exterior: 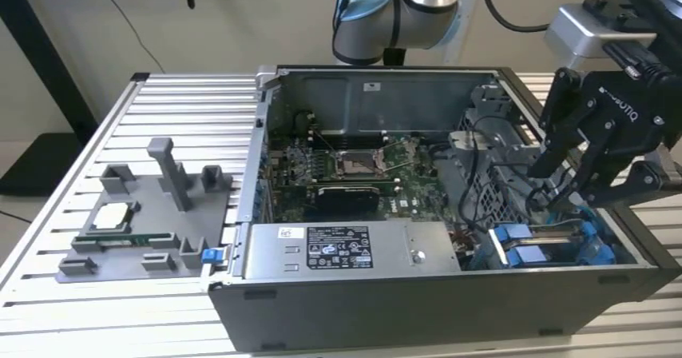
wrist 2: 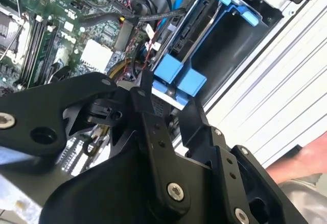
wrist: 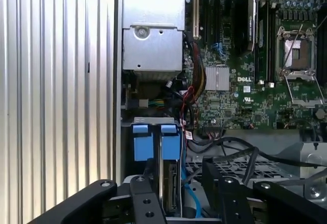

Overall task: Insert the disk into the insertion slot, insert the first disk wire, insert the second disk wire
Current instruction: 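Insert the disk into the insertion slot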

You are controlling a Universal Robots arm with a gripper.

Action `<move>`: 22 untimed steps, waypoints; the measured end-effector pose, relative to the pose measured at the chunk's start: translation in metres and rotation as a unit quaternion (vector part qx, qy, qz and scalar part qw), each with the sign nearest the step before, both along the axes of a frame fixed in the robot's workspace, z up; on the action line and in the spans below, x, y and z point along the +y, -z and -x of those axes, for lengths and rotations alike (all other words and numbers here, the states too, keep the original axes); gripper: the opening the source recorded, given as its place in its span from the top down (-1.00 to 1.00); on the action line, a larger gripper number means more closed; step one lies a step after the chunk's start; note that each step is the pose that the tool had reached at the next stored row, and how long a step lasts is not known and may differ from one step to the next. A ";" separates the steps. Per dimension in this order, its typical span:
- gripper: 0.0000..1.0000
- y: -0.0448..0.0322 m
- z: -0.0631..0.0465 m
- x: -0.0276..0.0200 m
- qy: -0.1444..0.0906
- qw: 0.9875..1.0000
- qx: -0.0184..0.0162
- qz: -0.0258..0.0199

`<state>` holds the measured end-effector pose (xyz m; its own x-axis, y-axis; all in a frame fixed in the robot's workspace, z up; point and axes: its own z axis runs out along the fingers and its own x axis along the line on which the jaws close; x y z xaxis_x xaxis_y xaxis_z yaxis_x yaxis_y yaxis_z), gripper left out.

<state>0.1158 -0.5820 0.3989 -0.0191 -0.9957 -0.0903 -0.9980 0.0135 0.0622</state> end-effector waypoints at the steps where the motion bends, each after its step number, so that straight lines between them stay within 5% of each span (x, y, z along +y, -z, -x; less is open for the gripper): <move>1: -1.00 -0.0015 0.000 0.0000 0.000 1.000 0.000 0.000; 3: -1.00 -0.0030 0.000 0.0001 0.000 1.000 -0.002 -0.002; 4: -1.00 -0.0031 0.000 0.0005 0.000 1.000 -0.005 -0.003; 8: -1.00 -0.0031 0.001 0.0032 0.000 0.999 -0.031 -0.013; 14: -1.00 -0.0019 0.004 0.0166 0.000 0.998 -0.053 -0.016; 19: -1.00 -0.0001 0.006 0.0275 -0.001 0.998 -0.066 -0.016; 22: -1.00 0.0001 0.006 0.0282 -0.001 0.998 -0.068 -0.016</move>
